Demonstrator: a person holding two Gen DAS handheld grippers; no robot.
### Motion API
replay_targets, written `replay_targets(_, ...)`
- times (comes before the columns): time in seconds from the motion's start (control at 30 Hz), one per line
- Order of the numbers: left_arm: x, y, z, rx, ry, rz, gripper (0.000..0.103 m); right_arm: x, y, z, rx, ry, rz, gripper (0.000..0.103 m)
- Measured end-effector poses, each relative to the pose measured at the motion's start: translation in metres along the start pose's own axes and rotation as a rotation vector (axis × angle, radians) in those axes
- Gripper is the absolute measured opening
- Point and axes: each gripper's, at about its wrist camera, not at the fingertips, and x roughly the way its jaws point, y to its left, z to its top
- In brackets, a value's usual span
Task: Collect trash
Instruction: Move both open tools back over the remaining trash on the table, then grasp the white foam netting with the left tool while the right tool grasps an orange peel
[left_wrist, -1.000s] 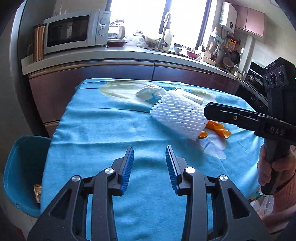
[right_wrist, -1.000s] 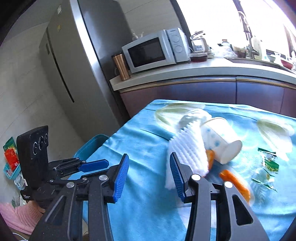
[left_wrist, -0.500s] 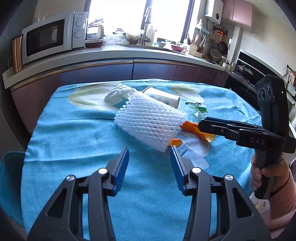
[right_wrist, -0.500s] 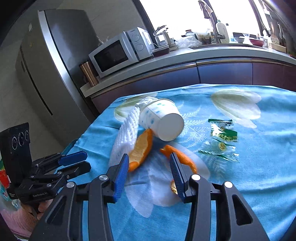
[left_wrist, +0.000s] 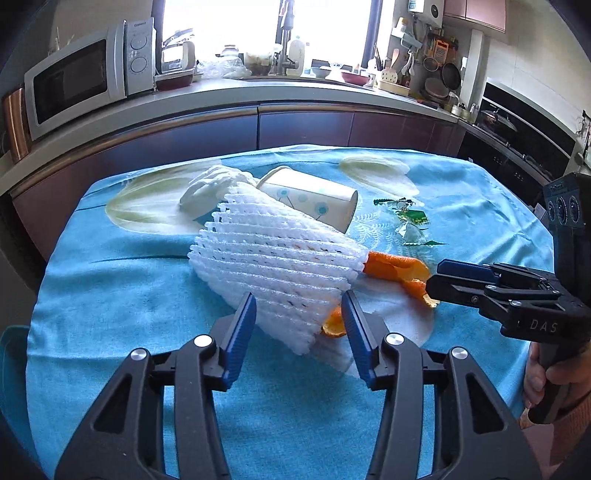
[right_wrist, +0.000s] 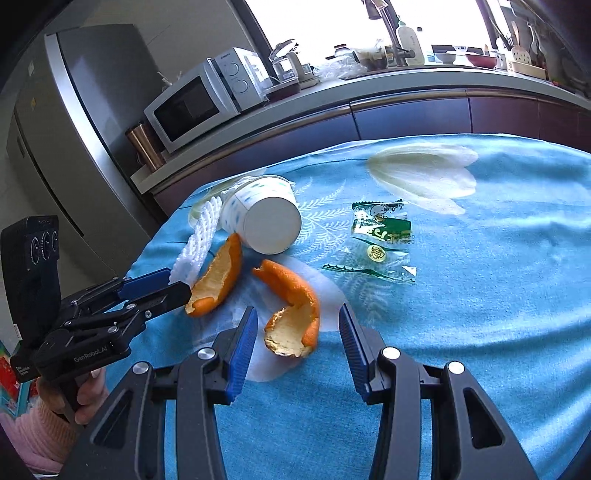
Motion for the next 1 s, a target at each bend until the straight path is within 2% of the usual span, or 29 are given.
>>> replay_targets(0.2, -0.003, 0.012, -0.003, -0.046, 0.001, -0.005, 0.016, 0.006, -0.002, 0.0, 0.003, 0.027, 0.007, 0.044)
replay_targets(0.33, -0.011, 0.018, -0.004, -0.062, -0.015, 0.002, 0.008, 0.008, -0.001, 0.0, 0.003, 0.042, 0.007, 0.043)
replay_targets(0.4, -0.015, 0.021, -0.006, -0.075, -0.02, 0.003, 0.007, 0.009, 0.0, 0.0, -0.001, 0.046, 0.006, 0.04)
replay_targets(0.5, -0.021, 0.026, -0.009, -0.085, -0.028, 0.009, 0.007, 0.011, 0.0, 0.0, -0.003, 0.055, 0.003, 0.03)
replay_targets(0.67, -0.034, 0.034, -0.013, -0.097, -0.047, 0.016, 0.007, 0.01, -0.002, 0.001, 0.017, 0.047, 0.005, 0.024)
replay_targets(0.8, -0.049, 0.04, -0.016, -0.097, -0.07, 0.031, 0.006, 0.01, -0.003, 0.004, 0.026, 0.037, 0.023, 0.015)
replay_targets(1.0, -0.066, 0.049, -0.023, -0.101, -0.086, 0.053, 0.006, 0.003, -0.004, 0.003, 0.05, 0.015, 0.062, 0.012)
